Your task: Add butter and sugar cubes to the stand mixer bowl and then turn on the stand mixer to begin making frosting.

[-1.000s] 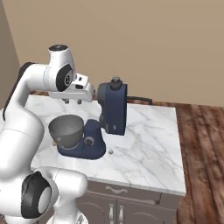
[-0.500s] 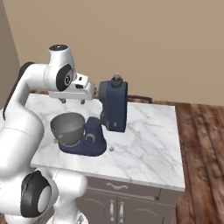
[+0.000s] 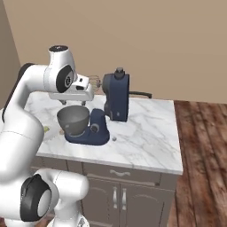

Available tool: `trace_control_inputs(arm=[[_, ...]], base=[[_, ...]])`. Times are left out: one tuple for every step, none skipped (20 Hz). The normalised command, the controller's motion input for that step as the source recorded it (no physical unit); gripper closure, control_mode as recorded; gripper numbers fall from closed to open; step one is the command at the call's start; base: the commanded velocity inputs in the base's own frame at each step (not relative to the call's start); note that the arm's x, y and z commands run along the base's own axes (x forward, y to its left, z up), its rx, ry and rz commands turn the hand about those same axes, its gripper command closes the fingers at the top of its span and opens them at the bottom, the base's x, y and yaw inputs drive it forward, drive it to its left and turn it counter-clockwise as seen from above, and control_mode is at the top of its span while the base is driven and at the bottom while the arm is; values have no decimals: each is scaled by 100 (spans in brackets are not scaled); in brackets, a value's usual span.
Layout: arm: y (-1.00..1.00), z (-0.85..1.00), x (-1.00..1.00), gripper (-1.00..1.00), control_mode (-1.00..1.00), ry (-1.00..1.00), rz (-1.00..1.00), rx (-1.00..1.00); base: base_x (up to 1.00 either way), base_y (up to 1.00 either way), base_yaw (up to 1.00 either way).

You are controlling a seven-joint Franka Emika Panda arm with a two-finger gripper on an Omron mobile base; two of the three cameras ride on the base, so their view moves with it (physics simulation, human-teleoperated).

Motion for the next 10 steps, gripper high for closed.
trace_control_inputs(arm=[[0, 0, 0, -100, 100, 0, 0, 0], [0, 0, 0, -100, 100, 0, 0, 0], [0, 0, 0, -100, 100, 0, 0, 0], [0, 0, 0, -100, 100, 0, 0, 0], [0, 0, 0, -100, 100, 0, 0, 0], [0, 0, 0, -100, 100, 0, 0, 0], [0, 0, 0, -100, 100, 0, 0, 0], [0, 0, 0, -100, 100, 0, 0, 0], [0, 0, 0, -100, 100, 0, 0, 0], [0, 0, 0, -100, 100, 0, 0, 0]], base=[[-19, -22, -4], [-5, -25, -4], [-6, -27, -4], [0, -27, -3], [0, -26, -1], [0, -21, 0], [0, -16, 0], [0, -11, 0], [0, -11, 0], [0, -14, 0]])
